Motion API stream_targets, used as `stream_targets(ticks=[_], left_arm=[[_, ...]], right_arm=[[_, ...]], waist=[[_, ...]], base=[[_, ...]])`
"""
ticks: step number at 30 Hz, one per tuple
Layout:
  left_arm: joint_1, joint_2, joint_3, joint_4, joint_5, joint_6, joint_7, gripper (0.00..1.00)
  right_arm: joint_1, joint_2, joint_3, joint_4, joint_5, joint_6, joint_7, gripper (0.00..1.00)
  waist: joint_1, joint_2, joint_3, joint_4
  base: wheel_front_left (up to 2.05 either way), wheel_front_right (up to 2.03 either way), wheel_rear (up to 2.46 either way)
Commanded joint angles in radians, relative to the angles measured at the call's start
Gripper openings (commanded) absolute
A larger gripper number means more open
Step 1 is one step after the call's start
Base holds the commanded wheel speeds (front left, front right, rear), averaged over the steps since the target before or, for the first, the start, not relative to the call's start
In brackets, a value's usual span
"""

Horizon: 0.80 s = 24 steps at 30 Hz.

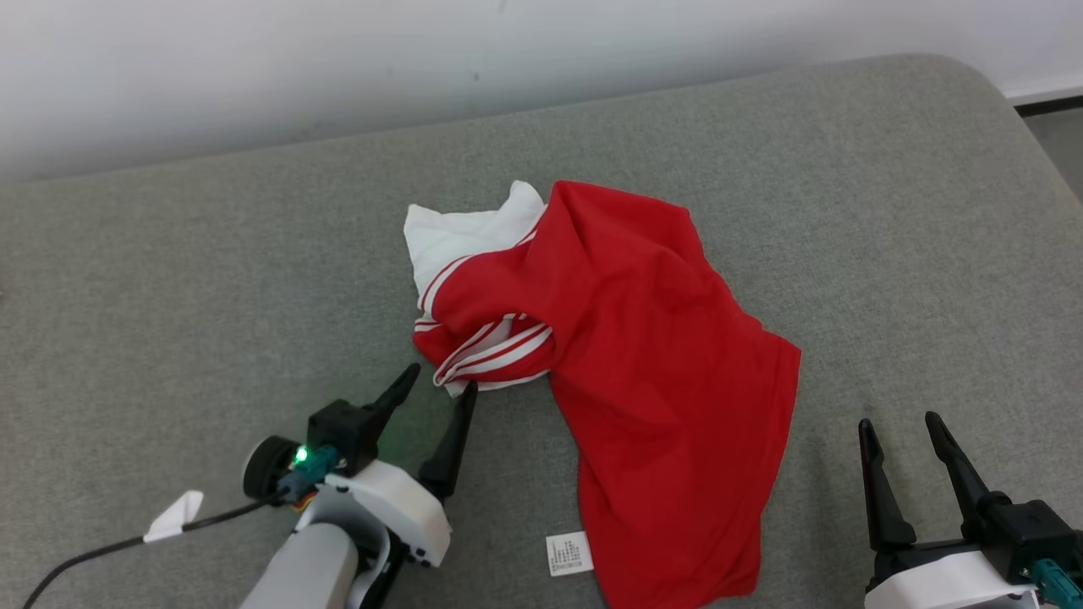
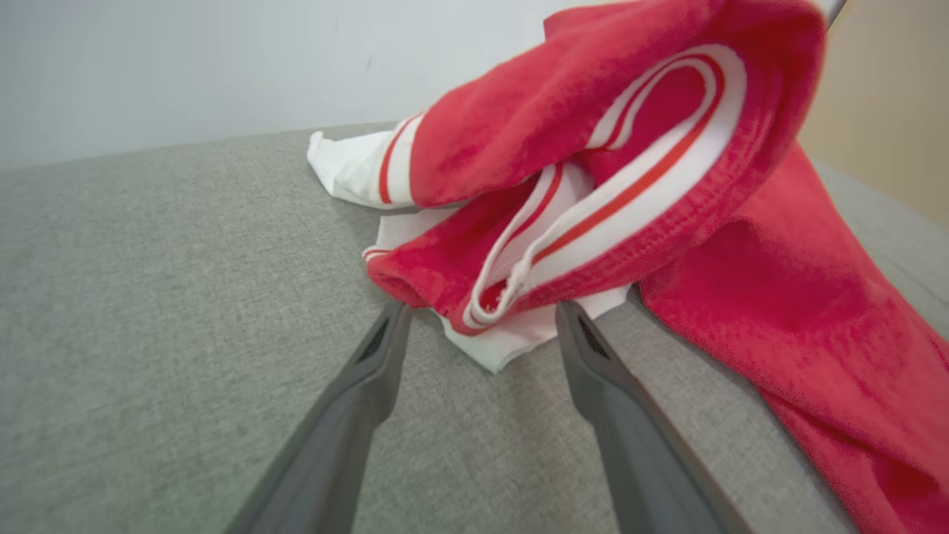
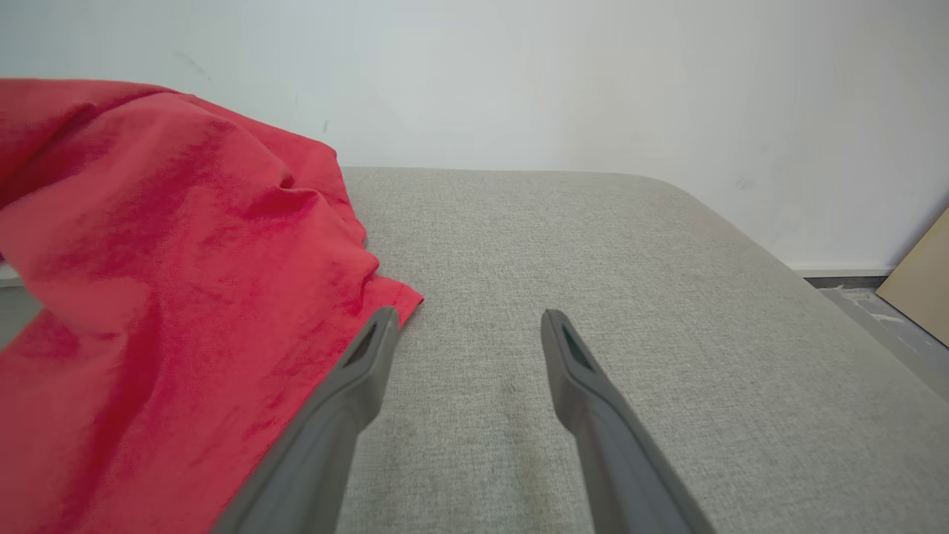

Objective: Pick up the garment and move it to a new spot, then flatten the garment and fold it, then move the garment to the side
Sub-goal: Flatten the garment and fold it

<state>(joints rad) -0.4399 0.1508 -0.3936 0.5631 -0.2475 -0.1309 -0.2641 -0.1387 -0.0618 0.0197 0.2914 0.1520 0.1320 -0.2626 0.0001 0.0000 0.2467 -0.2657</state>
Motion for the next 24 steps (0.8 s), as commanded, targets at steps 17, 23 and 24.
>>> stream_targets(ticks=[17, 23, 24], left_arm=[[-0.081, -0.016, -0.11, -0.01, -0.065, 0.001, -0.001, 0.0], [-0.098, -0.035, -0.126, -0.051, -0.229, 0.001, -0.001, 0.0], [-0.109, -0.031, -0.13, -0.064, -0.275, 0.001, -0.001, 0.0]], right_arm=[[-0.016, 0.01, 0.007, 0.012, -0.02, -0.003, -0.003, 1.0], [-0.002, 0.003, -0.001, 0.017, -0.023, -0.003, -0.003, 1.0], [0.001, 0.002, -0.004, 0.018, -0.022, -0.003, -0.003, 1.0]], waist=[[-0.0001, 0.0, 0.01, 0.005], [-0.0001, 0.0, -0.022, 0.032], [-0.0001, 0.0, -0.03, 0.039]], base=[[0.0, 0.0, 0.0], [0.0, 0.0, 0.0], [0.0, 0.0, 0.0]])
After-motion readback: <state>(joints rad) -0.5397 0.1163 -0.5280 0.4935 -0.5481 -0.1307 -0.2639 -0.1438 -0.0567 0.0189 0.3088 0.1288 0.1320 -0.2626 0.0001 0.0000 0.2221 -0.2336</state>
